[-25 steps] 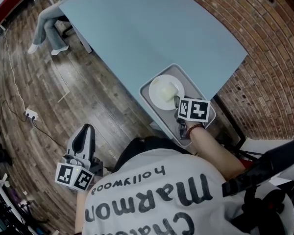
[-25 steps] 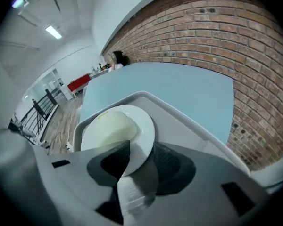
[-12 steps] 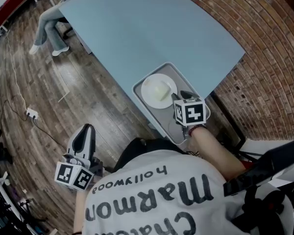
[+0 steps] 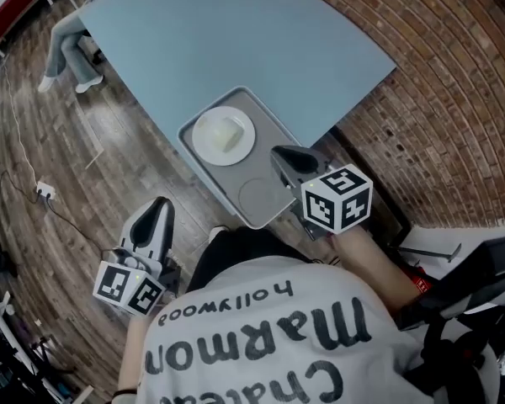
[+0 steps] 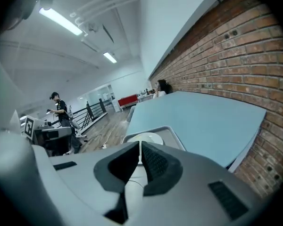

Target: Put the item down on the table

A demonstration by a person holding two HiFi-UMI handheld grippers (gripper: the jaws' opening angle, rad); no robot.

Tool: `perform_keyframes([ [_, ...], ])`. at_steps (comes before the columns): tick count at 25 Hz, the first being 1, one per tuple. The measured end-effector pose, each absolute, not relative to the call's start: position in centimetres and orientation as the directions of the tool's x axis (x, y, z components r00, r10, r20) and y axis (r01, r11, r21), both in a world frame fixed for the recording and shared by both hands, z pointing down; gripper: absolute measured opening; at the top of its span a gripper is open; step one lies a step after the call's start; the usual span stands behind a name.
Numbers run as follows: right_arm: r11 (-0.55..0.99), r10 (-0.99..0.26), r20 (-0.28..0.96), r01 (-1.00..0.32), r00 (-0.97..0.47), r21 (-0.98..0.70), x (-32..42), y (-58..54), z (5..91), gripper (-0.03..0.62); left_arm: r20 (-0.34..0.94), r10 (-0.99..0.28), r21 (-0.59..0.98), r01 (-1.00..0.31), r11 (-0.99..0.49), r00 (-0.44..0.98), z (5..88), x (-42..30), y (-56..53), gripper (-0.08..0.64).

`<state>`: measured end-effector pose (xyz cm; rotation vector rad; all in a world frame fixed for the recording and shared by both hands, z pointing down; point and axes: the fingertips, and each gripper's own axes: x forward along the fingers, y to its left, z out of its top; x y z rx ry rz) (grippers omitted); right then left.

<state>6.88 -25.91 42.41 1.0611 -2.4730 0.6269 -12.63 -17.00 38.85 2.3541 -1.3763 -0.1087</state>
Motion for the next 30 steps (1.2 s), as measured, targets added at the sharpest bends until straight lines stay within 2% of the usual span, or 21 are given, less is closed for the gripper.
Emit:
perform_keyframes([
  [7,0.690,-0.546,0.469,-0.690,-0.694,-0.217,11.5,-23.3,42.6,0.012,0.222,-0.820,0.401,-0.816,-0.417,0.528,40.1,-5.6,-14.0,0.037],
  [12,0.733,-0.499,0.470,-0.644,-0.728,-0.219,12.8,-21.0,43.7,0.009,0.213,-0.845,0.393,-0.835,-0.386,0.491,40.1,-3.6,-11.3,0.037],
  [21,0.698,-0.532,0.489,-0.685,-0.692,-0.209,16.4,-21.2,44.5,0.009,0.234,-0.901,0.392,-0.883,-0.256,0.365,41.0,-6.3,-8.7,0.037],
  [30,0.714,-0.543,0.496,-0.684,-0.677,-0.152,17.0,-21.3,44.2,0.009,0.227,-0.920,0.387,-0.896,-0.216,0.320,40.8,-7.1,-8.1,0.037],
])
